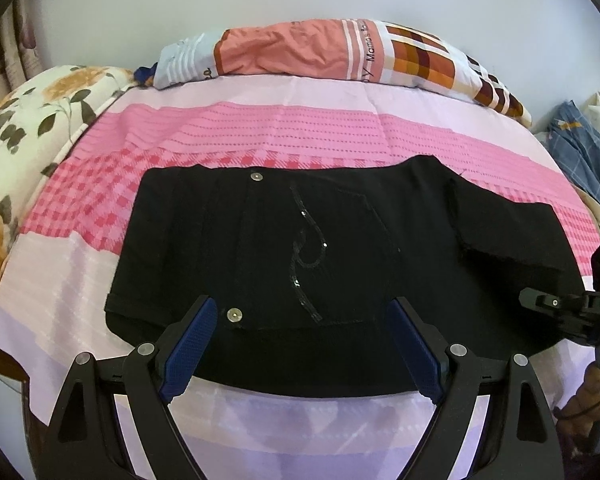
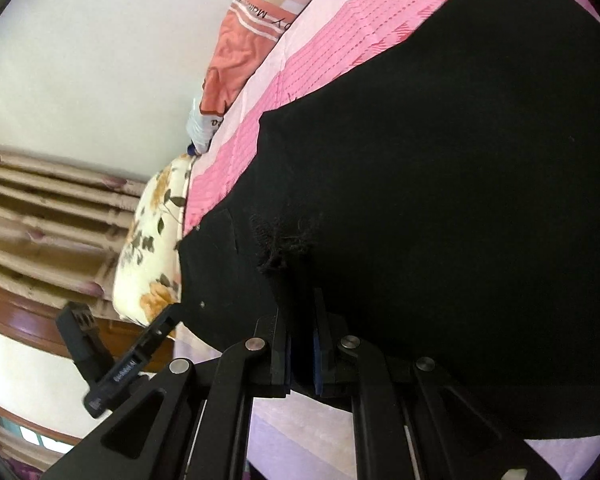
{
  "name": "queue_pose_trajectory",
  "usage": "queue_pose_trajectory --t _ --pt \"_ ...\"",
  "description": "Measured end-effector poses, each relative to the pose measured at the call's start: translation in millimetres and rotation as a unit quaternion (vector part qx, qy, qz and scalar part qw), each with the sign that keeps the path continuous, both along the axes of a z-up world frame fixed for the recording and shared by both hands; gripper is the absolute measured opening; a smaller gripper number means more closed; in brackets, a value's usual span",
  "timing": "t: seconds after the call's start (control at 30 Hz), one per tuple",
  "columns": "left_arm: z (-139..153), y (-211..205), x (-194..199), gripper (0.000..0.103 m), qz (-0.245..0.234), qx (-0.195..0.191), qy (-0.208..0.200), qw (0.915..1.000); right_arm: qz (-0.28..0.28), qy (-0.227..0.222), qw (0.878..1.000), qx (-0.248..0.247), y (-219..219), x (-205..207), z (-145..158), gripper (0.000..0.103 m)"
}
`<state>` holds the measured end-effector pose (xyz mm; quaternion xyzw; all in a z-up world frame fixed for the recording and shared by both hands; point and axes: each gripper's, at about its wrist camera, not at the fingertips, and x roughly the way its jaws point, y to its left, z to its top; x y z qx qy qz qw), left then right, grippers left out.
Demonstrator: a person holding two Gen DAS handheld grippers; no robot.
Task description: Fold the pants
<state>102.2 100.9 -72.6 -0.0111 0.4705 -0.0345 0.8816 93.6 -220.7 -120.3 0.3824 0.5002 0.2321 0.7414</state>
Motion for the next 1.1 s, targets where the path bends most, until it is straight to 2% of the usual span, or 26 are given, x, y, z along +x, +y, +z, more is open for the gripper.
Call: queue_pose_trajectory --t 0.57,0.93,1.0,1.1 --pt "-9.2 0.6 2.6 0.087 0.0 -0.007 0.025 0.9997 0.021 -0.018 0.999 -0.029 11.4 -1.2 9.2 0.013" --pt "-10.7 -1.1 2.5 0.087 -0.003 -0.006 0.031 0.9995 0.064 -0.032 0.995 -0.074 34.1 -4.6 13.6 0.014" --pt "-11.6 -1.5 3.1 0.087 -0.003 -0.006 0.034 0.9994 0.071 -0.032 0.994 -0.075 36.4 -4.9 13.1 0.016" --pt "-12.2 -1.4 3.4 0.087 -0.003 -0.006 0.034 0.9994 0.085 -0.028 0.994 -0.068 39.7 -4.3 13.3 0.026"
